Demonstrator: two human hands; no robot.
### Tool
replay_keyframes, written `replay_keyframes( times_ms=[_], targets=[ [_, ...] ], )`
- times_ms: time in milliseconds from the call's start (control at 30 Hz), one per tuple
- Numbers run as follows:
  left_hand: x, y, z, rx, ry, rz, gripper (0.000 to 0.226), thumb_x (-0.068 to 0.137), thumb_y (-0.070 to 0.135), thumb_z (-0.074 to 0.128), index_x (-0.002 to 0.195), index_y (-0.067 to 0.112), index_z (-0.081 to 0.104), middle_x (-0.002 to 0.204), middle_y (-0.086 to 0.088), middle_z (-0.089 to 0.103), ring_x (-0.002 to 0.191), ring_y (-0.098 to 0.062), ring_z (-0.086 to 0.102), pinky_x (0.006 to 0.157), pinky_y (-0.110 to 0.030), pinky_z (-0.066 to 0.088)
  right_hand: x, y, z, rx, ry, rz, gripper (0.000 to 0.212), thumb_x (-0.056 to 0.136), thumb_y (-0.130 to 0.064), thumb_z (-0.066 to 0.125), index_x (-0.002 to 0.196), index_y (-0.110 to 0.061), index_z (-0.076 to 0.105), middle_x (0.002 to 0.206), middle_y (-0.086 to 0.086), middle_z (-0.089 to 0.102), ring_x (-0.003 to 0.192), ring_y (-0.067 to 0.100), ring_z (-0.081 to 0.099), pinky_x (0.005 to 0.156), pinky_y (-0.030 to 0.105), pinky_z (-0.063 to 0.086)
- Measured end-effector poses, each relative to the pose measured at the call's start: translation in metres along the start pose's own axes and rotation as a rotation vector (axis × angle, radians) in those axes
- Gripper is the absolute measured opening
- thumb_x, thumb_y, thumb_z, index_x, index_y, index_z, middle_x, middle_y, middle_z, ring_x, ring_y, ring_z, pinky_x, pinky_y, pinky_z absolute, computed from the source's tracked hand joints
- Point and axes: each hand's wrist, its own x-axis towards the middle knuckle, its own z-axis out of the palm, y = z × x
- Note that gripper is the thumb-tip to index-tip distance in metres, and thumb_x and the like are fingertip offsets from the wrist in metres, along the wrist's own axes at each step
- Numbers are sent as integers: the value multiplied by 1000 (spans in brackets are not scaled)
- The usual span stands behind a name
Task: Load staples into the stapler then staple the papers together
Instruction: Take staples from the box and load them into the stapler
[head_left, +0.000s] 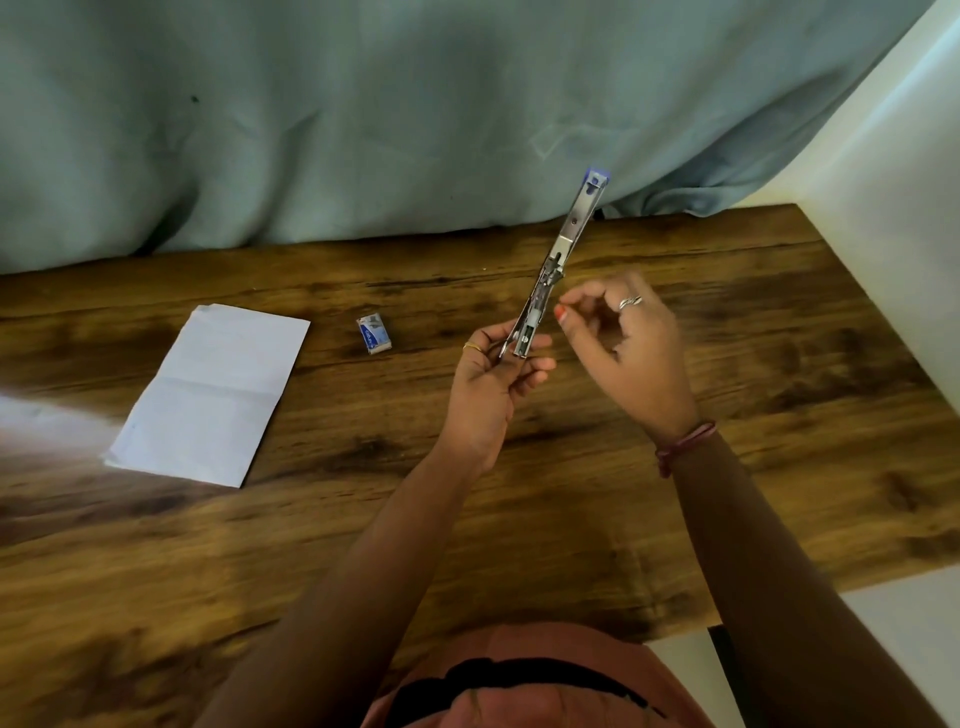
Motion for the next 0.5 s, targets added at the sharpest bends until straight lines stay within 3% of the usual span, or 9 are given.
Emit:
replay_keyframes(
  times_ms=[167,333,500],
  targets=[
    [0,-2,-2,16,11,-6,28,99,-5,37,117,11,51,87,2,73,73,-8,68,70,-20,55,-2,-3,0,-211,-193,-109,25,93,-25,52,116,-22,63,101,-1,66,80,13,62,64,28,50],
    [0,-4,-5,49,25,-7,29,98,-6,38,112,14,54,80,6,72,72,-6,66,72,-22,54,8,-2,-9,-318,-317,-225,34,90,-41,50,114,-20,62,83,-4,61,64,9,55,53,25,47],
    [0,-4,-6,58,35,-16,31,97,-7,39,111,16,55,90,0,73,74,-8,66,72,-22,54,18,3,-14,-346,-406,-246,52,85,-60,44,118,-21,56,83,-5,57,63,8,50,54,22,44]
  ],
)
